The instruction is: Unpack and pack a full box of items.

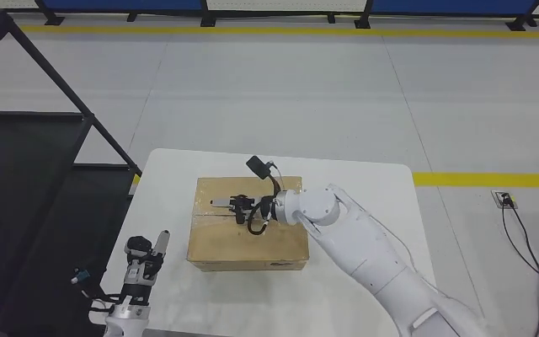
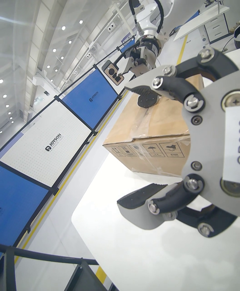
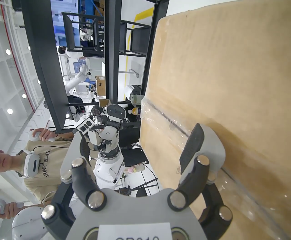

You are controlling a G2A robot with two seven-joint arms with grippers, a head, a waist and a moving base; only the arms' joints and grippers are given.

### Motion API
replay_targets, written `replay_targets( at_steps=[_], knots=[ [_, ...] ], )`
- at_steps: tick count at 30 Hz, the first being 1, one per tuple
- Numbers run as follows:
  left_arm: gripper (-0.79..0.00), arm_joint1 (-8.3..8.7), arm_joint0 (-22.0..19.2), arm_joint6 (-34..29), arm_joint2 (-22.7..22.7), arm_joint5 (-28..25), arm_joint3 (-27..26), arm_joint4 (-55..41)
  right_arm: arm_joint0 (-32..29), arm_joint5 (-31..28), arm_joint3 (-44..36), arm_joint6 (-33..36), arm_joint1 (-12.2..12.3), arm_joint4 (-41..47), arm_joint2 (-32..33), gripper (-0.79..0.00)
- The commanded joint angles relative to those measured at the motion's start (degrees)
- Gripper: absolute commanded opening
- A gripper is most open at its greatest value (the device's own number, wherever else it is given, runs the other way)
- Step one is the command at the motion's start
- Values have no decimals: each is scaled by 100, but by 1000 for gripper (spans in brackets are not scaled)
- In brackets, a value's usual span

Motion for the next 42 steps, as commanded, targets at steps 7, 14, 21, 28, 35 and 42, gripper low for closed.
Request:
replay_targets(
  at_steps=[7, 14, 21, 28, 35, 42],
  knots=[
    [0, -9, 131, 61, -7, -159, 2, 35, 108, -290, 291, -393, -293, 244, -173, 0],
    [0, -14, 188, 49, -30, -274, 58, 25, 205, -449, 632, -651, -555, 326, -338, 0],
    [0, -13, 143, -75, -52, -325, 165, 7, 309, -652, 1012, -372, -807, 546, -458, 0],
    [0, -12, 64, -216, -35, -374, 222, 38, 346, -902, 1271, -351, -972, 444, -531, 0],
    [0, -14, 1, -316, 27, -353, 161, 151, 380, -1002, 1403, -105, -982, 314, -430, 0],
    [0, -17, -45, -389, 102, -344, 27, 253, 299, -1011, 1161, 84, -770, -44, -133, 0]
  ],
)
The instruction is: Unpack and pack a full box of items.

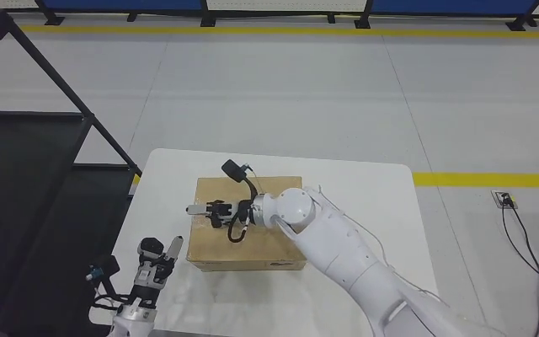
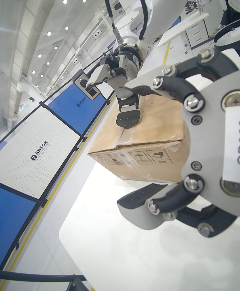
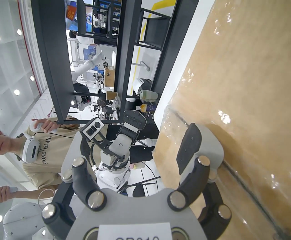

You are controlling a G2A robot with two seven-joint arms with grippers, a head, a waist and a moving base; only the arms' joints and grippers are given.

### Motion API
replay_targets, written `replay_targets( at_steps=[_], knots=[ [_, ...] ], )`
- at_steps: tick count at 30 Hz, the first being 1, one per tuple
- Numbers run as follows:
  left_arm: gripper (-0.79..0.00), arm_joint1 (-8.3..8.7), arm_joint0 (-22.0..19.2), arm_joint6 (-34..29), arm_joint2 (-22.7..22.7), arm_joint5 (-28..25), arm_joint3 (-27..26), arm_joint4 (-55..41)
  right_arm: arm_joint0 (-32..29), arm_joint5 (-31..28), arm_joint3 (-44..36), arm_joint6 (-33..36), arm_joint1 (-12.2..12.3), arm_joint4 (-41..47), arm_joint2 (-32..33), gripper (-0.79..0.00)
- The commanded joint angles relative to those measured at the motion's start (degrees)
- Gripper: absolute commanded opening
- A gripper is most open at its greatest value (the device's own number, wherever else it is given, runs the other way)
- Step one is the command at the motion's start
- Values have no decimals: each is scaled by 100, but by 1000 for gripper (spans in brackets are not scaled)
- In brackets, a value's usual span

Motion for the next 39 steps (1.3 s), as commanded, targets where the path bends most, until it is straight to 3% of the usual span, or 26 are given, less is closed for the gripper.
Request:
replay_targets(
  at_steps=[1, 12, 23, 31, 39],
  knots=[
    [0, -1, -10, -21, 17, 9, -40, 27, -41, 116, -119, 60, 81, -153, 88, 0],
    [0, -9, -135, -156, 158, 104, -111, 165, -539, 823, -1014, 310, 645, -838, 915, 0],
    [0, -11, -260, -270, 251, 159, -178, 270, -1587, 1603, -2780, 313, 1244, -1835, 2009, 0],
    [0, -10, -294, -281, 264, 161, -203, 305, -2053, 2412, -3552, -51, 1456, -2599, 2472, 0],
    [0, -10, -291, -273, 262, 186, -213, 346, -2206, 2567, -3709, -77, 1535, -2537, 2743, 0]
  ],
)
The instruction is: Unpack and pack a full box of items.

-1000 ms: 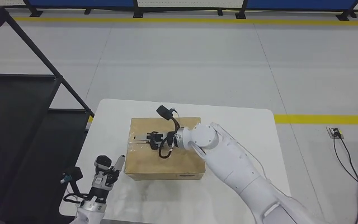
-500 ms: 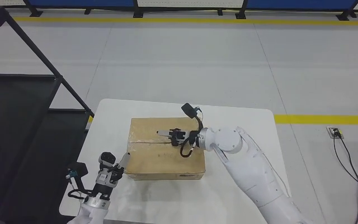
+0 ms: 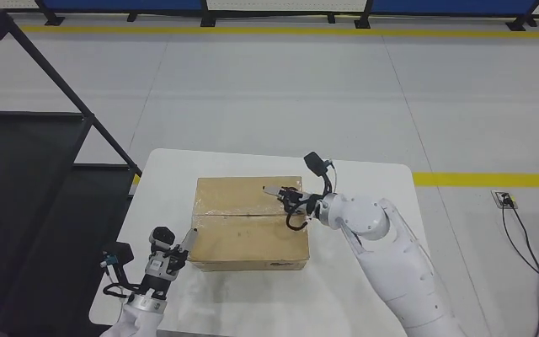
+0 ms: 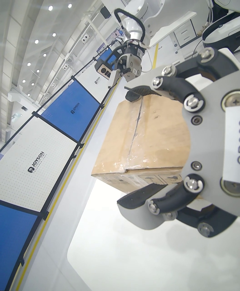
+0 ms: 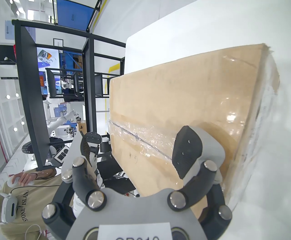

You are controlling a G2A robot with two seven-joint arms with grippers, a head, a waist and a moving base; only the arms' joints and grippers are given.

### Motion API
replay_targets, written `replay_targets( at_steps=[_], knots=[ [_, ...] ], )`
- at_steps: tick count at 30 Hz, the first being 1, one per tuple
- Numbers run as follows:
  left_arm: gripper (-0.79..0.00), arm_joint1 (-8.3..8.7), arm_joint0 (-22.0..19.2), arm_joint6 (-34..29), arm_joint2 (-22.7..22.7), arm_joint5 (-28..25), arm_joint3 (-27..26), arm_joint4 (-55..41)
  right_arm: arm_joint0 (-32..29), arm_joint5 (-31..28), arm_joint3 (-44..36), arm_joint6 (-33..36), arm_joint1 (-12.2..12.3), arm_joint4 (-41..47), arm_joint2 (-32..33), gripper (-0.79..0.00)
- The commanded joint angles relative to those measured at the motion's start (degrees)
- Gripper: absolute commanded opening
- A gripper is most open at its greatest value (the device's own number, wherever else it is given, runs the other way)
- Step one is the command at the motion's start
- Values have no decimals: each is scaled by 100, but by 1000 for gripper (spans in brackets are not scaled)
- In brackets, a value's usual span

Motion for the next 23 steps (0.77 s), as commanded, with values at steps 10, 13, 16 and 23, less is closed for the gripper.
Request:
replay_targets(
  at_steps=[10, 13, 16, 23],
  knots=[
    [0, 4, -7, -27, -7, 11, -63, 72, -678, -188, -821, -101, 220, 100, 838, 0],
    [0, 4, -11, 2, -40, 44, -99, 55, -1118, -523, -1279, -190, 313, 266, 1318, 0],
    [0, 1, 2, 104, -108, 87, -157, -14, -1602, -938, -1681, -303, 398, 482, 1832, 0],
    [0, -1, 34, 334, -392, 171, -278, -258, -2259, -1765, -2005, -620, 494, 945, 2593, 0]
  ],
)
